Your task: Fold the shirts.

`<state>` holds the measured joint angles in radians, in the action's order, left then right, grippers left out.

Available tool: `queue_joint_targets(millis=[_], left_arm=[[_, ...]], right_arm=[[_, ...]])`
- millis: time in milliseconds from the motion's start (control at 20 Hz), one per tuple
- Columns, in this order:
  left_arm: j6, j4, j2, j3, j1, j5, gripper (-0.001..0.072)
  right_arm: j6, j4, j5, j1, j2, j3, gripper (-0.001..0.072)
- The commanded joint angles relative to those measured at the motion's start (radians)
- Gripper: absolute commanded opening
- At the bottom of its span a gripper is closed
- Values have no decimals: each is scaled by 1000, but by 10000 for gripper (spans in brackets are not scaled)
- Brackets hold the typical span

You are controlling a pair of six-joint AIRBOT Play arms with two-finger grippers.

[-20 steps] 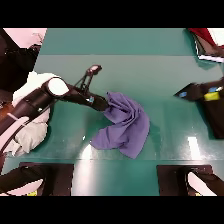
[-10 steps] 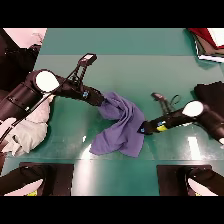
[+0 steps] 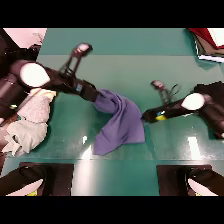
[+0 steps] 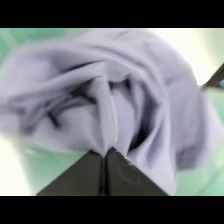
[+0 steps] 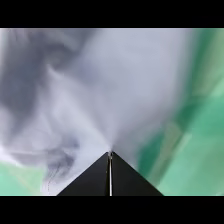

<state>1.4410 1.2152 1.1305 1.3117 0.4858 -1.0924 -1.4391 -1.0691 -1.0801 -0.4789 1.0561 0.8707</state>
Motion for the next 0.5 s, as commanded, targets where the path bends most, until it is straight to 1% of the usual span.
queue_joint_targets(millis=[0,150,250,350,450], left_arm=[[19,151,-58,173,0,-72,26],[16,173,-97,387,0,-123,26],[-9,174,-109,527,0,-165,26],[-9,174,-120,636,0,-197,26],[-8,173,-121,704,0,-239,26]], right_arm=[[-45,-190,-90,159,-144,154,15],[-34,-215,-113,350,-250,337,15],[-18,-215,-114,468,-296,454,15],[-6,-212,-128,566,-319,558,15],[-6,-204,-173,624,-319,632,15]])
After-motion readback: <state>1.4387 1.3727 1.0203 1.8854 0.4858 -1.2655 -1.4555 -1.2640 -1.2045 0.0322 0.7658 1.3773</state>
